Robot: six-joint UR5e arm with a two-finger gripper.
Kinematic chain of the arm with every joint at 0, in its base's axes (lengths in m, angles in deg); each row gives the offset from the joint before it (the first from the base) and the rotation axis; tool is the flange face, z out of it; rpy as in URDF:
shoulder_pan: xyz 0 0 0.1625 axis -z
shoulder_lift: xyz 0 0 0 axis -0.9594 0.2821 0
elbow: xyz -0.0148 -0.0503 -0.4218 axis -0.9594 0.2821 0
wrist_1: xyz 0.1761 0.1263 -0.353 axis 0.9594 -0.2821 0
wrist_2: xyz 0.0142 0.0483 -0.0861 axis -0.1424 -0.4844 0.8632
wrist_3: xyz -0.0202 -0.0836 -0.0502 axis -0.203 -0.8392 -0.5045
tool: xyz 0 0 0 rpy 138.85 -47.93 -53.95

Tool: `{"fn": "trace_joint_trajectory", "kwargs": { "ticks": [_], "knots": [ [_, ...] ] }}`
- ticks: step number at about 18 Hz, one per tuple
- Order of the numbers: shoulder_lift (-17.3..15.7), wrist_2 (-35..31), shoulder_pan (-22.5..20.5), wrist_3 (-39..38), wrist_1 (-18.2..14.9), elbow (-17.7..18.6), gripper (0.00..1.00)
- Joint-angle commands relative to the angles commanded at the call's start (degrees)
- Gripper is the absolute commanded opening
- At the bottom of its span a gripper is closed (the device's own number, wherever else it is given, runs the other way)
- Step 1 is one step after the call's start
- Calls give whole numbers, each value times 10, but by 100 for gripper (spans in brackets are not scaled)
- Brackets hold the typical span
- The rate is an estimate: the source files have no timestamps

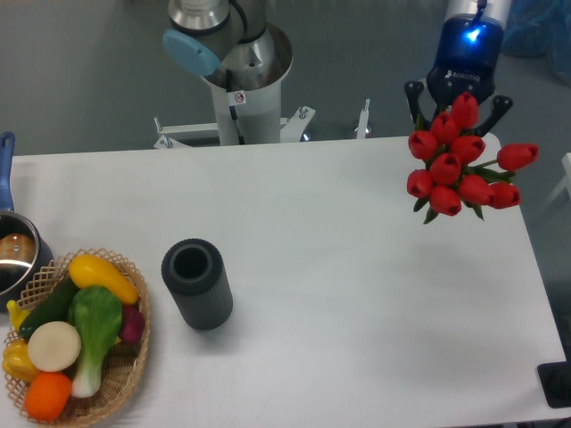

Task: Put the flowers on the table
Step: 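Carry the red tulips toward the grey cylinder and lower them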

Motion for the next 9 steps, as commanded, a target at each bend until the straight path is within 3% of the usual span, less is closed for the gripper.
{"fn": "trace_joint_trajectory", "kwargs": {
  "ticks": [3, 6, 9],
  "knots": [
    [0, -94, 34, 0, -5, 2, 32],
    [7, -144, 57, 1, -6, 4, 32],
    [35, -196, 97, 7, -10, 6, 32]
  ]
}}
